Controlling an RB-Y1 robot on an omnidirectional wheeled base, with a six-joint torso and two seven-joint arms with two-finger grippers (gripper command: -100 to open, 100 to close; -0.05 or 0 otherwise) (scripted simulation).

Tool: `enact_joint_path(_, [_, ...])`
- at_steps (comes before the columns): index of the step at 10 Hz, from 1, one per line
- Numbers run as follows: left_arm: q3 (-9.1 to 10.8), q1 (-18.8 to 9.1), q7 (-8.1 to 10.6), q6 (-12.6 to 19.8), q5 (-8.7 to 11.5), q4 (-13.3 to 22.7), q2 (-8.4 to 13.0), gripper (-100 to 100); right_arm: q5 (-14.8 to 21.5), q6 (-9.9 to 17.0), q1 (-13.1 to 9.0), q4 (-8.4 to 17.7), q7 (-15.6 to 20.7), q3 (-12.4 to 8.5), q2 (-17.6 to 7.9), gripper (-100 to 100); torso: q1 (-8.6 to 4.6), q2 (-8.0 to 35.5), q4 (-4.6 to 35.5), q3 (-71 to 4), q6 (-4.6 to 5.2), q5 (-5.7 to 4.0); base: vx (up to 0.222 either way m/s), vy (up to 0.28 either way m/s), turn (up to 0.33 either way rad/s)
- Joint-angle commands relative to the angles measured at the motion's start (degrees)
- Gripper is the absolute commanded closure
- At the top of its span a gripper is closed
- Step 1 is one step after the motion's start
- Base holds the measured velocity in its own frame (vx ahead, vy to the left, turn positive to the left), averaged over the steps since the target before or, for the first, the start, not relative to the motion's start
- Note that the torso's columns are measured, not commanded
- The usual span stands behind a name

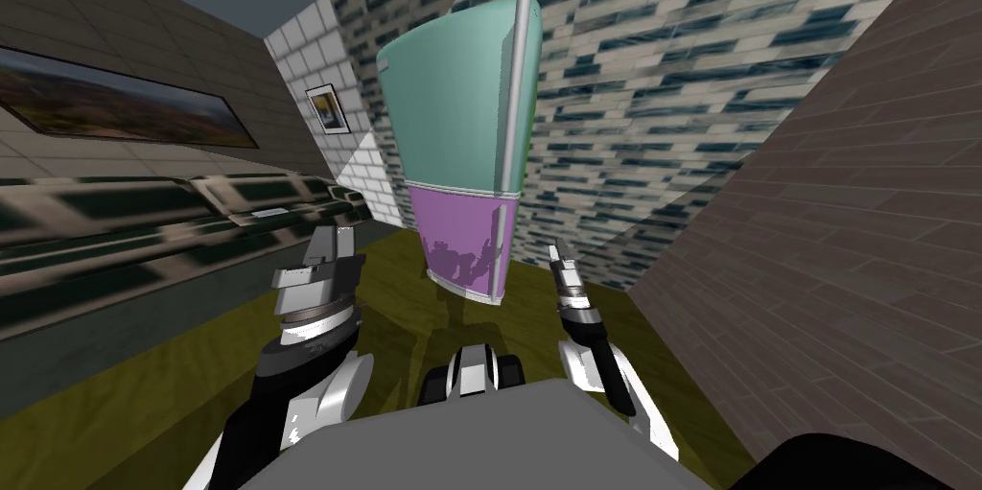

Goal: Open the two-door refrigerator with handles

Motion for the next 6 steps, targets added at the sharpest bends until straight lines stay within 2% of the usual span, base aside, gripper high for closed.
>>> enact_joint_path(1, [0.0, 0.0, 0.0, 0.0, 0.0, 0.0, 0.0, 0, 1.65, 2.81, 2.1, -1.24, 0.68, -1.86, -4.05, -100, 0.0, 0.04, 0.02, 0.01, 0.01, 0.0, 0.101, 0.079, -0.053])
enact_joint_path(6, [0.0, 0.0, 0.0, 0.0, 0.0, 0.0, 0.0, 0, 5.53, 8.85, 6.93, -4.28, 2.19, -6.26, -8.86, -100, -0.09, 0.13, 0.05, 0.06, 0.0, -0.03, 0.12, 0.086, -0.048])
